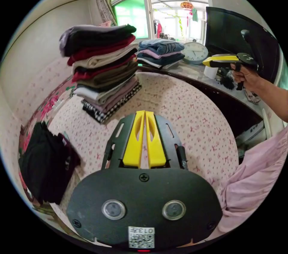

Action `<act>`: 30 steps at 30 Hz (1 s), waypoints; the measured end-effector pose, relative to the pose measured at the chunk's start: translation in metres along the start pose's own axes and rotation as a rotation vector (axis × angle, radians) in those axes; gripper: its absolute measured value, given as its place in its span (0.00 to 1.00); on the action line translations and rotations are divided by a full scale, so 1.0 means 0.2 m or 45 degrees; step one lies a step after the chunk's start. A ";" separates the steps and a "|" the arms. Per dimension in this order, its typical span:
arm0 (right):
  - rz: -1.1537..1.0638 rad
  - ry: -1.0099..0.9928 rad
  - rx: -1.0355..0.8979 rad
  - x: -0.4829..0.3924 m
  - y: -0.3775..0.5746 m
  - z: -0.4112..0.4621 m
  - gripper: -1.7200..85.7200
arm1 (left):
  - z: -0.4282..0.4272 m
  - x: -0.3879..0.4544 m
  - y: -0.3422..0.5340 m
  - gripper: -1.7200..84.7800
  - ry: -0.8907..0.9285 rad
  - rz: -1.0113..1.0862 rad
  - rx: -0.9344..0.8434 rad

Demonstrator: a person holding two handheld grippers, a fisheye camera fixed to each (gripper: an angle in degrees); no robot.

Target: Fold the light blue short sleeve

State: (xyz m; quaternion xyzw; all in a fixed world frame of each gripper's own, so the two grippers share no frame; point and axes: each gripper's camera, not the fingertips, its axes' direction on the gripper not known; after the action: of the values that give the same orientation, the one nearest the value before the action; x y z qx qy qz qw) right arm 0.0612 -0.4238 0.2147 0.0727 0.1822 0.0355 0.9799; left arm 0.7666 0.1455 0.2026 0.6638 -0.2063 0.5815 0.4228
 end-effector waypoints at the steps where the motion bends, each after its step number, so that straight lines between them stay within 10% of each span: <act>1: 0.050 0.089 -0.036 0.19 0.01 -0.03 0.02 | 0.07 0.04 -0.13 0.02 0.006 0.011 -0.004; 15: 0.154 0.232 0.033 2.21 -0.44 -0.01 0.09 | 0.92 0.44 -1.80 0.10 0.030 -0.052 0.035; 30: 0.041 0.186 -0.084 2.58 -0.74 0.03 0.04 | 1.30 0.60 -2.26 0.05 -0.066 0.006 -0.074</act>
State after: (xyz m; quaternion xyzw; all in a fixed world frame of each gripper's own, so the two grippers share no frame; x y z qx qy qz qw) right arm 0.5499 -0.5213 0.0148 0.0407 0.2507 0.0626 0.9652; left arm 1.2959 0.2158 0.1791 0.6656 -0.2355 0.5588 0.4350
